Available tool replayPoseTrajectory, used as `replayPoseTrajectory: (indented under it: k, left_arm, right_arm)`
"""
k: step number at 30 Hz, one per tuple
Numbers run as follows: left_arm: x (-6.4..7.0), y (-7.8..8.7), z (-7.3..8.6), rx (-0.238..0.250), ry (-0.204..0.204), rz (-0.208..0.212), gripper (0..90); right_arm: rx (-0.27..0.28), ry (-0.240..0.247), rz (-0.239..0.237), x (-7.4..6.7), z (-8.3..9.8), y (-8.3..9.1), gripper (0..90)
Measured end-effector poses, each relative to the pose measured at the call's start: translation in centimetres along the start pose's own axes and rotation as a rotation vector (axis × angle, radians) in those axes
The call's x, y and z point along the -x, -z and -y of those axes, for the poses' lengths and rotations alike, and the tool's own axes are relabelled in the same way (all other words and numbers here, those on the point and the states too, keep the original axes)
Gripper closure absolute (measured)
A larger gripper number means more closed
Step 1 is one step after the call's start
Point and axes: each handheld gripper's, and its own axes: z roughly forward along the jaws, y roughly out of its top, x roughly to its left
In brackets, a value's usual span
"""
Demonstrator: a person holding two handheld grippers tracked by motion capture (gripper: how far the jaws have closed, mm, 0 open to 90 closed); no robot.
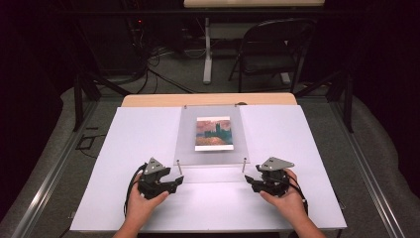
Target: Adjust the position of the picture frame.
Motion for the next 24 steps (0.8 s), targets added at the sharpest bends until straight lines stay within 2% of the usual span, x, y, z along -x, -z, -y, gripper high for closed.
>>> replayPoseTrajectory:
  k: [2,4,6,11,15,18,20,23,24]
  left_arm:
    - [0.0,0.1,0.1,0.019,-0.030,-0.002,36.4]
    - [0.1,0.3,0.1,0.040,-0.069,-0.025,36.4]
    - [0.1,0.4,0.2,0.052,-0.084,-0.033,36.4]
    - [-0.2,0.8,0.5,0.044,-0.072,-0.040,36.3]
    - [-0.6,1.1,0.6,0.055,-0.036,-0.040,36.3]
    - [-0.8,1.4,0.7,0.058,-0.024,-0.041,36.3]
    - [-1.0,1.6,0.7,0.053,-0.018,-0.035,36.3]
    - [-1.1,2.2,0.7,0.053,0.008,-0.003,36.3]
    - [-1.1,2.5,0.6,0.051,0.005,0.004,36.4]
  right_arm:
    - [0.004,-0.024,-0.001,0.3,0.1,0.1,42.5]
    - [0.013,-0.049,0.000,0.5,0.2,0.2,42.4]
    - [0.020,-0.051,0.000,0.6,0.2,0.3,41.9]
    - [0.013,-0.064,0.005,0.8,0.3,0.5,41.3]
    - [0.017,-0.061,0.011,0.9,0.3,0.6,41.2]
    - [0.019,-0.064,0.016,1.2,0.3,0.8,41.2]
    - [0.018,-0.067,0.011,1.3,0.2,1.1,41.2]
    - [0.008,-0.083,0.002,1.5,0.2,1.8,41.2]
    - [0.004,-0.087,-0.003,1.7,0.2,2.1,41.2]
